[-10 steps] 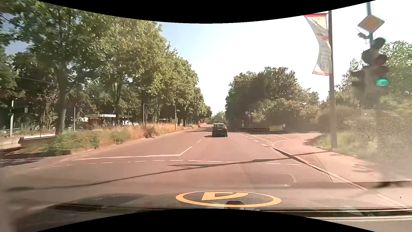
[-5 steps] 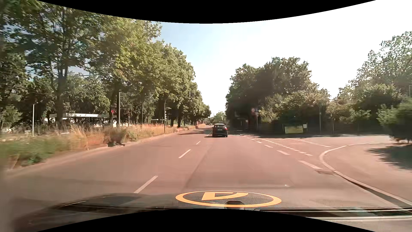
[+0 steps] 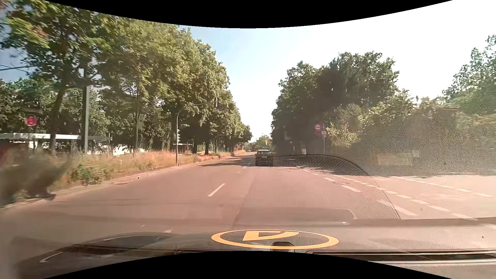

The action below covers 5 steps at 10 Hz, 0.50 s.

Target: Follow the waypoints while adhering to traffic rules and regulations

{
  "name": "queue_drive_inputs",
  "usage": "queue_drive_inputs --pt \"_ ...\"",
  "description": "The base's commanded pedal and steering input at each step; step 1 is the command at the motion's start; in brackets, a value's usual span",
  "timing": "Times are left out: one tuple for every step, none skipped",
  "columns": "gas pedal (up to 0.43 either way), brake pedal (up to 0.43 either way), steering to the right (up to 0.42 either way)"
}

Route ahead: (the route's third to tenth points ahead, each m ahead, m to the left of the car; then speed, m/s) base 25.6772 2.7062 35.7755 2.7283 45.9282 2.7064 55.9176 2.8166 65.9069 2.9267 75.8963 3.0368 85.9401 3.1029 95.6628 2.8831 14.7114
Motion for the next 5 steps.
queue_drive_inputs --pt "0.189 0.0 0.002" --pt "0.189 0.0 0.002" --pt "0.189 0.0 0.002" --pt "0.177 0.0 0.002" --pt "0.177 0.0 0.002"
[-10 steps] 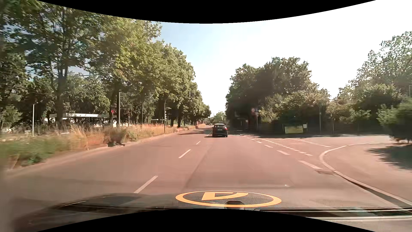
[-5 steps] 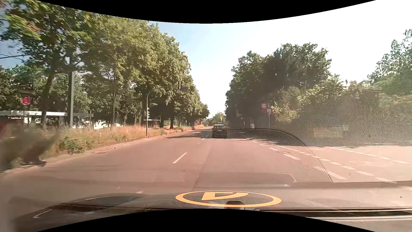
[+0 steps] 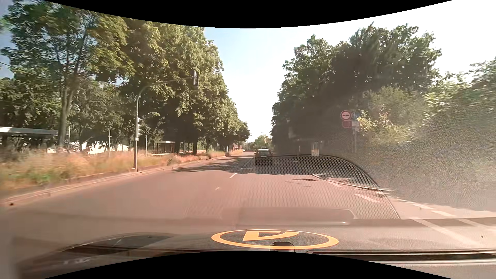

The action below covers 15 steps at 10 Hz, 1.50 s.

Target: Follow the waypoints while adhering to traffic rules and regulations

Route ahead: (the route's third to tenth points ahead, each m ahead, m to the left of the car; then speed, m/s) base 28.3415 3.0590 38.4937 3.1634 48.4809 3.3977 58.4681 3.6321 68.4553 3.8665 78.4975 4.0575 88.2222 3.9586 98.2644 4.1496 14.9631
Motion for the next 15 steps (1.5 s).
queue_drive_inputs --pt "0.177 0.0 0.001" --pt "0.177 0.0 0.001" --pt "0.177 0.0 0.001" --pt "0.157 0.0 0.001" --pt "0.157 0.0 0.001" --pt "0.15 0.0 0.001" --pt "0.15 0.0 0.001" --pt "0.138 0.0 0.001" --pt "0.138 0.0 0.001" --pt "0.13 0.0 0.001" --pt "0.13 0.0 0.001" --pt "0.13 0.0 0.0" --pt "0.13 0.0 0.0" --pt "0.118 0.0 0.0" --pt "0.118 0.0 0.0"
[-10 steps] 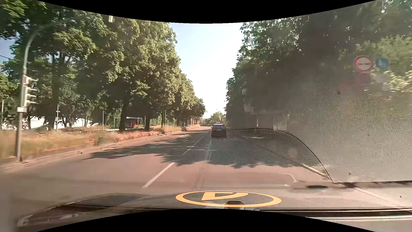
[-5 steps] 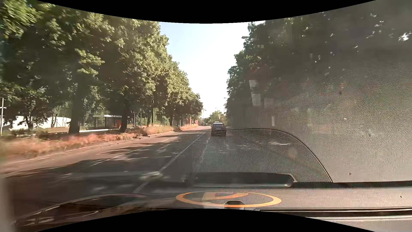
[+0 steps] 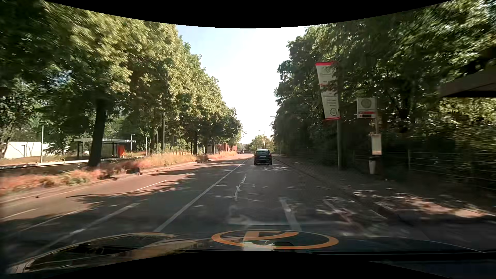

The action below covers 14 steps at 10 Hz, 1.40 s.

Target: Follow the waypoints while adhering to traffic rules and regulations

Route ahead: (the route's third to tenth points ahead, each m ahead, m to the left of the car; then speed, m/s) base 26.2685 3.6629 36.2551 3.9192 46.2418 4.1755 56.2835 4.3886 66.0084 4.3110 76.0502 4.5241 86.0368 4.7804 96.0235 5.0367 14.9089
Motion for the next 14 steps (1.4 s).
queue_drive_inputs --pt "0.118 0.0 0.0" --pt "0.118 0.0 0.0" --pt "0.118 0.0 0.0" --pt "0.118 0.0 0.0" --pt "0.118 0.0 0.0" --pt "0.118 0.0 0.0" --pt "0.118 0.0 0.0" --pt "0.118 0.0 0.0" --pt "0.11 0.0 0.0" --pt "0.11 0.0 0.0" --pt "0.11 0.0 0.0" --pt "0.118 0.0 0.0" --pt "0.118 0.0 0.0" --pt "0.13 0.0 0.0"
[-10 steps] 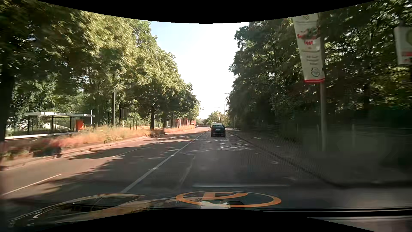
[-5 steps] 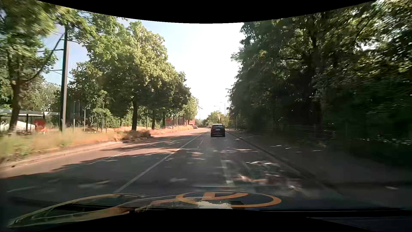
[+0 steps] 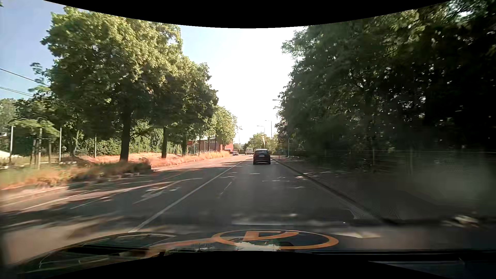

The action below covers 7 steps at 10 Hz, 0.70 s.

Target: Follow the waypoints while adhering to traffic rules and regulations

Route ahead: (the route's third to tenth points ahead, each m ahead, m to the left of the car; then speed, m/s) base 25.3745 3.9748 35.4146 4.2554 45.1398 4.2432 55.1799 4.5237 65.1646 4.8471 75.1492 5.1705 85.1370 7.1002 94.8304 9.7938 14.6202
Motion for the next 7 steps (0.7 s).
queue_drive_inputs --pt "0.169 0.0 0.0" --pt "0.169 0.0 0.0" --pt "0.177 0.0 0.0" --pt "0.189 0.0 0.0" --pt "0.189 0.0 0.0" --pt "0.189 0.0 0.0" --pt "0.189 0.0 0.0"
